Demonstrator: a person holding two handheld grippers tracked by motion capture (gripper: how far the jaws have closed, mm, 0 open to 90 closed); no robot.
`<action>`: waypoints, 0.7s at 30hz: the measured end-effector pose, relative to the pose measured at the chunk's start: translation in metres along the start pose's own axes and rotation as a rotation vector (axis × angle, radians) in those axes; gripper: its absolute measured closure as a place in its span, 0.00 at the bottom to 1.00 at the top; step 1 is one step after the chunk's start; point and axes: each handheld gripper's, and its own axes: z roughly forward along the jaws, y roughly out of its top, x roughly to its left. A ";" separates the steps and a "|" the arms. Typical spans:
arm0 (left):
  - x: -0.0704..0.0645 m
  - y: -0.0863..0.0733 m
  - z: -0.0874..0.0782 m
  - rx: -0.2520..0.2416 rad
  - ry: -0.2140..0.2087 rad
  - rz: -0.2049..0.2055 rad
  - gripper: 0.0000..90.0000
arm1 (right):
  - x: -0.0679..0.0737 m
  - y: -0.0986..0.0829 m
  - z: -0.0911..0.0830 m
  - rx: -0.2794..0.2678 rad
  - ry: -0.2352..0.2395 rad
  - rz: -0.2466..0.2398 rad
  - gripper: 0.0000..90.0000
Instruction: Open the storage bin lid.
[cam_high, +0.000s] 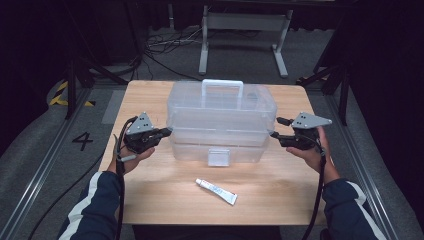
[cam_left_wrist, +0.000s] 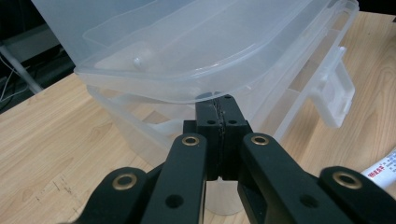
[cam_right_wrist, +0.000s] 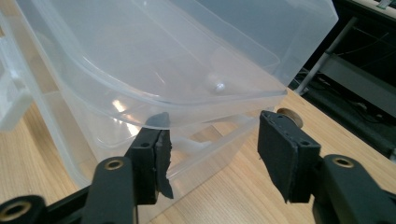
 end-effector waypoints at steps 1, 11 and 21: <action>-0.001 0.000 0.000 0.000 0.006 0.002 1.00 | 0.000 0.000 0.000 -0.004 0.000 -0.004 0.52; -0.010 -0.003 -0.005 0.007 -0.012 0.017 0.95 | 0.006 0.002 -0.005 -0.079 -0.027 -0.042 0.61; -0.018 -0.007 0.000 0.046 -0.075 0.040 0.84 | 0.011 0.008 -0.010 -0.171 -0.095 -0.069 0.71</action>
